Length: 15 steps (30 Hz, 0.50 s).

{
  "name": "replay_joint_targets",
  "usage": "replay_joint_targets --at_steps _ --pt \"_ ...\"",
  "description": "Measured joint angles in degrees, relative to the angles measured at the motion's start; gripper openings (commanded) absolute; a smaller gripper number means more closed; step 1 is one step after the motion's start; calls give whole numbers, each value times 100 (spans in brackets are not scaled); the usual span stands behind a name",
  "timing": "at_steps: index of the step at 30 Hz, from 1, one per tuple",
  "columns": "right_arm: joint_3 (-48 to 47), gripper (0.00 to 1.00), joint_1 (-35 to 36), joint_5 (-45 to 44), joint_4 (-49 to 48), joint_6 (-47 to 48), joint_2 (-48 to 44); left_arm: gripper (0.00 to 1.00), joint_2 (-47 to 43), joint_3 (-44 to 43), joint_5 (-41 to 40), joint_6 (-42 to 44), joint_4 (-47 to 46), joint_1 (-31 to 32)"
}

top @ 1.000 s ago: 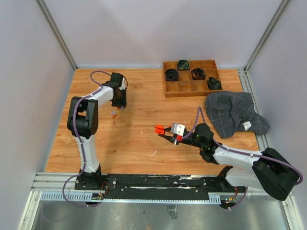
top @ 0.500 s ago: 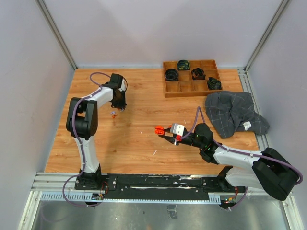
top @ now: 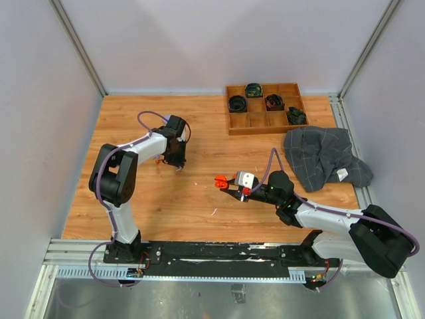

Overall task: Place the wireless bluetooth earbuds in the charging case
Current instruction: Adjust the earbud at the center of the board.

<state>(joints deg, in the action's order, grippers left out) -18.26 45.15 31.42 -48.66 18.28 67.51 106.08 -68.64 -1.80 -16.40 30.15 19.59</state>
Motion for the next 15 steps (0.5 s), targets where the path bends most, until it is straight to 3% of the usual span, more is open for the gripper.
replay_joint_targets --at_steps 15 --pt "-22 3 0 2 37 -2 0 38 22 -234 -754 142 640 417"
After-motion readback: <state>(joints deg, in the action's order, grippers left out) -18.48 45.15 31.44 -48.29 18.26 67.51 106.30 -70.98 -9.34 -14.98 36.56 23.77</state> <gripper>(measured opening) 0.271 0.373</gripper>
